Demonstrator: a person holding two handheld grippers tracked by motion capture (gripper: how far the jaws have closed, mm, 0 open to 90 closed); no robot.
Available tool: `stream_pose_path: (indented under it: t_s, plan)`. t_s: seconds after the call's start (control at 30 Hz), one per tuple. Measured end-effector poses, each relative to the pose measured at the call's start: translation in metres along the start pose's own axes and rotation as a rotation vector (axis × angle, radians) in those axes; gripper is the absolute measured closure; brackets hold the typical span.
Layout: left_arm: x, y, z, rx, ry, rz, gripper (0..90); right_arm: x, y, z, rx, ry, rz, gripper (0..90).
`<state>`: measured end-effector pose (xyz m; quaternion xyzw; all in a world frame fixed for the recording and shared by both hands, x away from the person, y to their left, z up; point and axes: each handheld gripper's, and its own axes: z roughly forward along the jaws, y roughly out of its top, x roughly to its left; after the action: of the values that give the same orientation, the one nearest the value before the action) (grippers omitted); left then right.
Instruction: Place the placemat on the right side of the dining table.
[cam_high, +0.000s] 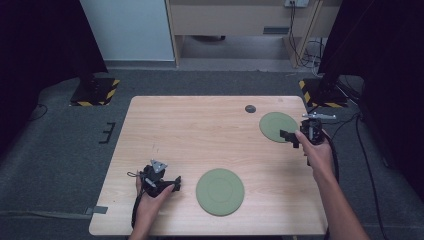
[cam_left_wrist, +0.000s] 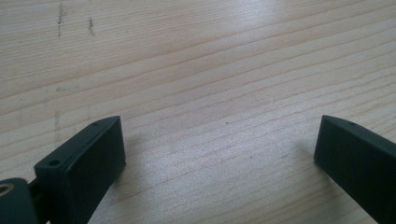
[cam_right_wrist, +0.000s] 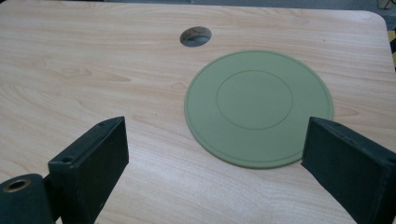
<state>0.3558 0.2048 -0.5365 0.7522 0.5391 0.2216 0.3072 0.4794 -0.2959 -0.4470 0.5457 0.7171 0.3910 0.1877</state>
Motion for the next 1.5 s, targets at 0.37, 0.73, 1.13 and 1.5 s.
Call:
stream_pose_path:
  t_s: [0.37,0.73,1.13,1.5]
  plan:
    - [0.0,0.0,0.0,0.0,0.0,0.001,1.3,0.007,-0.02,-0.01,-0.005,0.04,-0.018,7.1]
    - [0.0,0.0,0.0,0.0,-0.001,0.001,1.3,0.02,-0.045,-0.014,0.036,0.043,-0.061,6.8]
    - [0.0,0.0,0.0,0.0,-0.001,0.001,1.3,0.031,-0.075,-0.008,0.092,0.073,-0.093,6.4]
    - [0.0,0.0,0.0,0.0,-0.001,0.002,1.3,0.041,-0.091,-0.002,0.12,0.099,-0.108,6.3]
